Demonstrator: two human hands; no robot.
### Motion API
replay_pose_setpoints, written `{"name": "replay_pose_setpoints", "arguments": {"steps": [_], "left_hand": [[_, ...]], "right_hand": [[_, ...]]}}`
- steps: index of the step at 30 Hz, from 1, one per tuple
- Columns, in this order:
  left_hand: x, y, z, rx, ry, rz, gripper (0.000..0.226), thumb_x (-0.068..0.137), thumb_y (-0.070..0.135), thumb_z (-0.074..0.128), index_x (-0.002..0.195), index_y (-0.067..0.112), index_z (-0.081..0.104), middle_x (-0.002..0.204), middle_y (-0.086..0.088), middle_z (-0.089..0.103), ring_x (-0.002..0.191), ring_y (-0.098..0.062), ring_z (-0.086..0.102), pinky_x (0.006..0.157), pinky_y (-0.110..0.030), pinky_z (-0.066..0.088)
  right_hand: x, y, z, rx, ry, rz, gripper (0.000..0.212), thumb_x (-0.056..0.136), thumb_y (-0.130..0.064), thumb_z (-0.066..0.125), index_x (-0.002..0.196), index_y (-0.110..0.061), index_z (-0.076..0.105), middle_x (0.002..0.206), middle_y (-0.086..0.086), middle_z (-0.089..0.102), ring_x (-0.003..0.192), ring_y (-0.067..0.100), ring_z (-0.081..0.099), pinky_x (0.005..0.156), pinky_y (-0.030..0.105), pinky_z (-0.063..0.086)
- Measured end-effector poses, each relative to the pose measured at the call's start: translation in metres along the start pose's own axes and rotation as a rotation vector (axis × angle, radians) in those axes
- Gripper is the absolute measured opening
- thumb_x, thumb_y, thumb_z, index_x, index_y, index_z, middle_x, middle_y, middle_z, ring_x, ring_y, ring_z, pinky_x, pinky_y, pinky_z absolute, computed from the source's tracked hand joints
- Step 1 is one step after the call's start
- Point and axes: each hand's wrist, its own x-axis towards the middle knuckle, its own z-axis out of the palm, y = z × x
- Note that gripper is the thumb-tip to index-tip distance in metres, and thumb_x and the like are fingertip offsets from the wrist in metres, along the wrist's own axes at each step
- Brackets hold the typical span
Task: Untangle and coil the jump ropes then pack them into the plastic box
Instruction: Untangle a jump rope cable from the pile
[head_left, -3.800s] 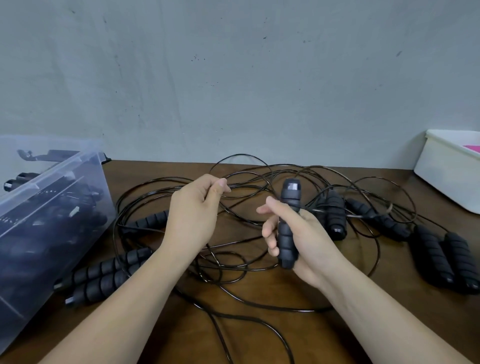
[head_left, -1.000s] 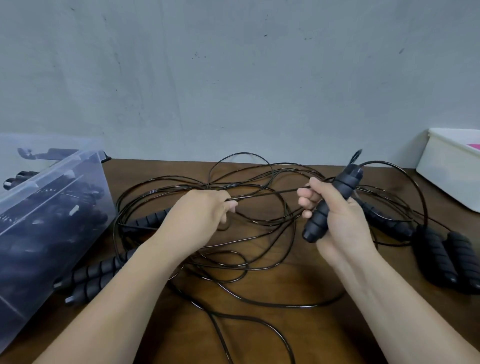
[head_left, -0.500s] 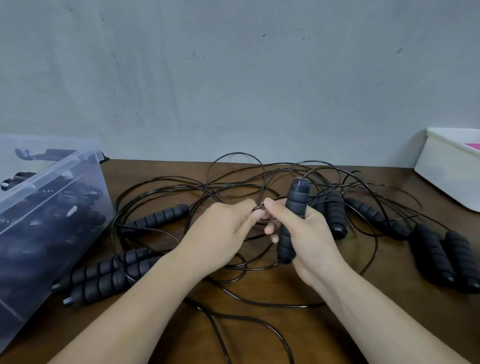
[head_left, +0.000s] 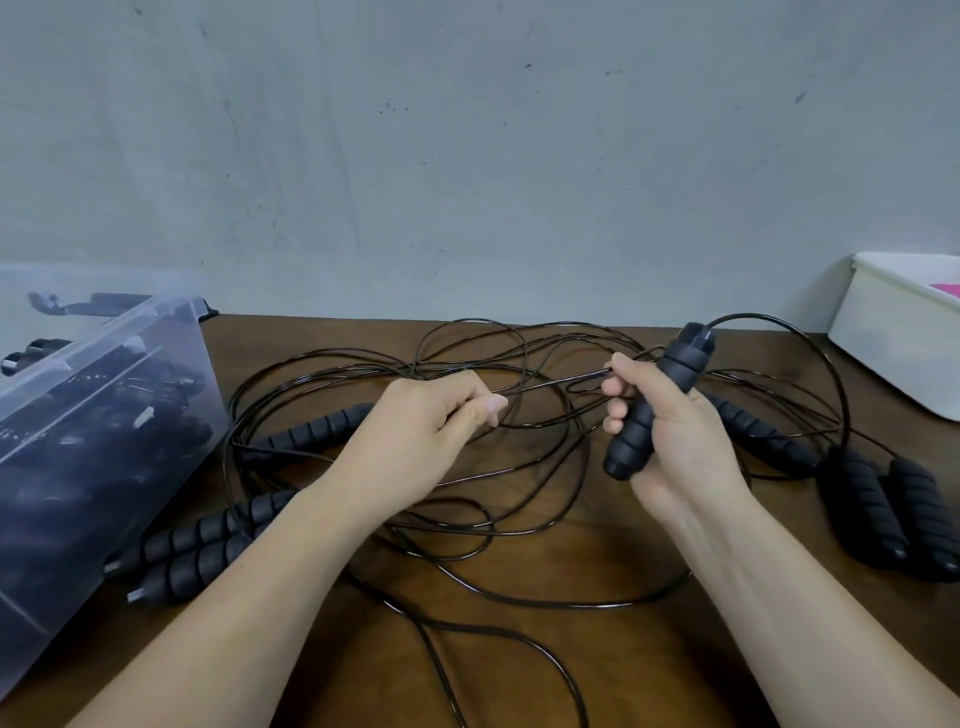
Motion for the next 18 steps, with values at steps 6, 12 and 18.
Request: {"name": "replay_pose_setpoints", "arguments": {"steps": [6,12,18], "left_hand": [[-0.001,0.0,0.002,0.007,0.024,0.034,0.025,0.108,0.047,0.051,0.095,0.035,0.068,0.056,0.004,0.051,0.051,-0.012,0.048,0.052,-0.02,0.035],[-0.004,0.005,0.017,0.057,-0.039,0.128,0.022,0.11,0.039,0.052,0.093,0.029,0.063,0.064,0.007,0.054,0.064,-0.011,0.055,0.057,-0.029,0.041],[-0.004,0.004,0.016,0.062,-0.075,0.058,0.022,0.108,0.048,0.053,0.092,0.035,0.062,0.062,0.009,0.055,0.063,-0.008,0.055,0.054,-0.019,0.032]], "right_hand": [[-0.009,0.014,0.01,-0.084,-0.143,0.024,0.03,0.095,-0.025,0.078,0.112,0.0,0.074,0.095,0.013,0.074,0.062,0.015,0.053,0.057,0.026,0.045],[-0.025,0.037,0.018,-0.301,-0.263,-0.018,0.022,0.095,-0.025,0.077,0.099,-0.004,0.076,0.084,0.014,0.072,0.062,0.018,0.056,0.062,0.03,0.049],[-0.017,0.025,0.014,-0.189,-0.16,-0.042,0.017,0.094,-0.014,0.078,0.104,0.0,0.073,0.08,0.012,0.07,0.063,0.016,0.056,0.058,0.027,0.048]]}}
